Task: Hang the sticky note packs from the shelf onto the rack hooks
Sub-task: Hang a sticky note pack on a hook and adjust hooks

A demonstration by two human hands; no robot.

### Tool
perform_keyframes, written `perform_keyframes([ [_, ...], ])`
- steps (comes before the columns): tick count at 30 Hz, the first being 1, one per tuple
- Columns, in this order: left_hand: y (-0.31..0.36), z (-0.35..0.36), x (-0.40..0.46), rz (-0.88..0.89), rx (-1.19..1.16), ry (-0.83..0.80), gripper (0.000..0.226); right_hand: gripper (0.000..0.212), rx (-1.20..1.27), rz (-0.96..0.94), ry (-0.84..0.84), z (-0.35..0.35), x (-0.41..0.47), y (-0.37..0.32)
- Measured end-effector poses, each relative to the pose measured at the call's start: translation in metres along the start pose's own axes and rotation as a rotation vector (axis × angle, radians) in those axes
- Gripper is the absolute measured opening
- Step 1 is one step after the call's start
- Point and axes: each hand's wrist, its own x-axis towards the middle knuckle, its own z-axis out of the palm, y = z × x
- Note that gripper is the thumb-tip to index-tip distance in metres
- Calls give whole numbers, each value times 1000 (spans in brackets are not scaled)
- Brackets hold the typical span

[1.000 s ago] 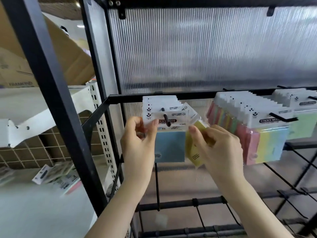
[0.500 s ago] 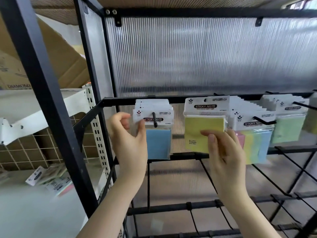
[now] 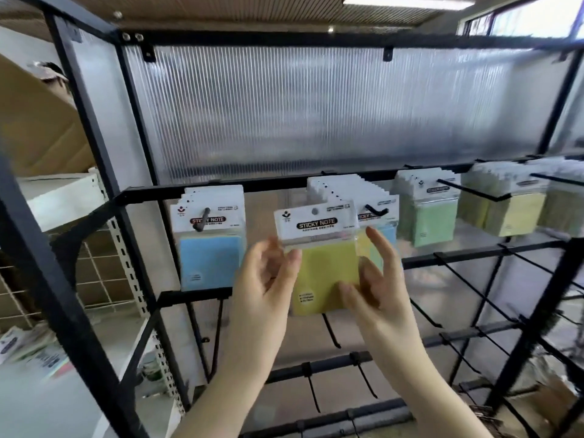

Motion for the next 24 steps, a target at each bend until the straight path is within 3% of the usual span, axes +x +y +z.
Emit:
perform_keyframes([
  [4,2,33,-8,-88,-201,-27,23,43,-85,17,25,-27,-19,-7],
  [11,3,102,-31,-60,-220,-105,21,11,-191,-34,113,-84,-35,-41],
  [18,8,179,-38,-59,-174,-233,17,9,-337,-53,421,-140,-26,-63],
  [24,3,240,-19,-79,-163,-386,14,11,-383,-16,559,-195,-8,-68],
])
